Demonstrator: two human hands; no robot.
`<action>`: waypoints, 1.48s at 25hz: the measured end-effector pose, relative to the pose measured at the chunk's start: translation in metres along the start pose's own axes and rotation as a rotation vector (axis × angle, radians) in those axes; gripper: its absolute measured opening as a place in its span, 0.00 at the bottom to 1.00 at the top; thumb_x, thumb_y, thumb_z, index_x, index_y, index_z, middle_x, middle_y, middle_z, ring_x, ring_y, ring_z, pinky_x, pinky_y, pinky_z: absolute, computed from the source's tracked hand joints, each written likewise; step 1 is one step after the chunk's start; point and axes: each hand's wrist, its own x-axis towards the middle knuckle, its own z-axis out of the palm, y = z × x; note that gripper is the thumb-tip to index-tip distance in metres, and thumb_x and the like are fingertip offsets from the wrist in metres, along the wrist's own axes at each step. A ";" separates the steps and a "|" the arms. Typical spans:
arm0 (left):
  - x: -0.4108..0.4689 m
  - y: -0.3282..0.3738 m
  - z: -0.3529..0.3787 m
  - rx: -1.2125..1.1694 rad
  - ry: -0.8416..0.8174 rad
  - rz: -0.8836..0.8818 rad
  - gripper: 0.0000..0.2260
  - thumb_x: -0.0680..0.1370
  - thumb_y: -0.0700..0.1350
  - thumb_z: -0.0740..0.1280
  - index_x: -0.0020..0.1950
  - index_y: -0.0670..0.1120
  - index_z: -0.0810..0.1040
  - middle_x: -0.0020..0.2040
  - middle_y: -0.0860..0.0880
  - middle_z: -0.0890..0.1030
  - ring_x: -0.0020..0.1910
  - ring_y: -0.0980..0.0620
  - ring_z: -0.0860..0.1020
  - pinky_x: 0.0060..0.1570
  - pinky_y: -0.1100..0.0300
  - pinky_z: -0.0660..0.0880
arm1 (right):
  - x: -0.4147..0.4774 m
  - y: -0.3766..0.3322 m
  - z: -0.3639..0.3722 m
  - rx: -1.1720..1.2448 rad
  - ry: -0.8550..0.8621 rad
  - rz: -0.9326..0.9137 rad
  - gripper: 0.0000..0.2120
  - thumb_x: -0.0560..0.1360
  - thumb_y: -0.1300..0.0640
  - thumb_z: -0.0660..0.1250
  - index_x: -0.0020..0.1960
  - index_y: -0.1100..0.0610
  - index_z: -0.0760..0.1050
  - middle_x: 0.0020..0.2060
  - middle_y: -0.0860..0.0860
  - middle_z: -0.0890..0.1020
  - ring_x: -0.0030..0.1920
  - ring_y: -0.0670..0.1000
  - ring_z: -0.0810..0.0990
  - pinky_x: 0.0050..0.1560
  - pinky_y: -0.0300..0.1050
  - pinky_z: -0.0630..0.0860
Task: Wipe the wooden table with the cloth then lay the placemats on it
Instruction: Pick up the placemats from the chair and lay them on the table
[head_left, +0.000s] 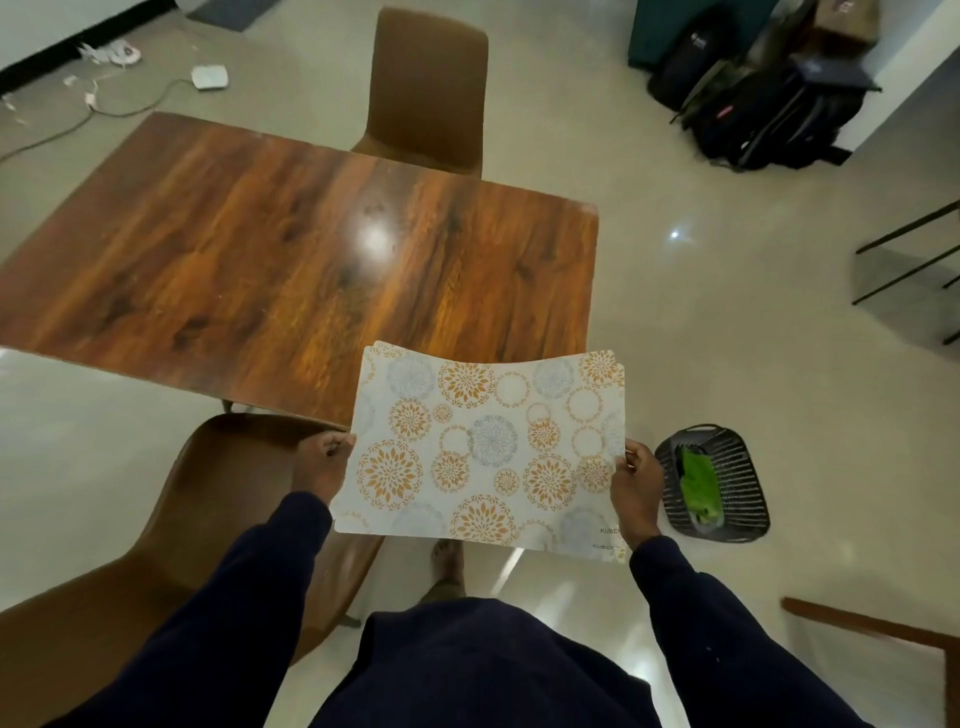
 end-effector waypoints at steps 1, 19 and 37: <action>0.010 0.004 0.002 0.008 -0.003 -0.012 0.05 0.83 0.40 0.70 0.52 0.39 0.85 0.48 0.43 0.86 0.49 0.42 0.83 0.50 0.50 0.77 | 0.011 -0.005 0.005 0.006 -0.008 0.005 0.16 0.82 0.74 0.60 0.65 0.63 0.80 0.54 0.54 0.84 0.56 0.55 0.82 0.55 0.49 0.79; 0.083 0.081 0.085 -0.030 0.112 -0.135 0.08 0.85 0.44 0.67 0.53 0.43 0.85 0.50 0.49 0.84 0.46 0.51 0.80 0.45 0.60 0.75 | 0.213 -0.093 0.059 -0.163 -0.157 -0.065 0.17 0.82 0.73 0.59 0.65 0.66 0.80 0.58 0.61 0.84 0.56 0.58 0.82 0.54 0.46 0.75; 0.090 0.117 0.218 0.091 0.369 -0.301 0.24 0.86 0.53 0.61 0.79 0.42 0.70 0.80 0.41 0.68 0.79 0.39 0.66 0.79 0.45 0.61 | 0.347 -0.115 0.073 -0.703 -0.843 -0.653 0.22 0.87 0.58 0.59 0.80 0.60 0.65 0.79 0.57 0.69 0.80 0.56 0.66 0.80 0.51 0.61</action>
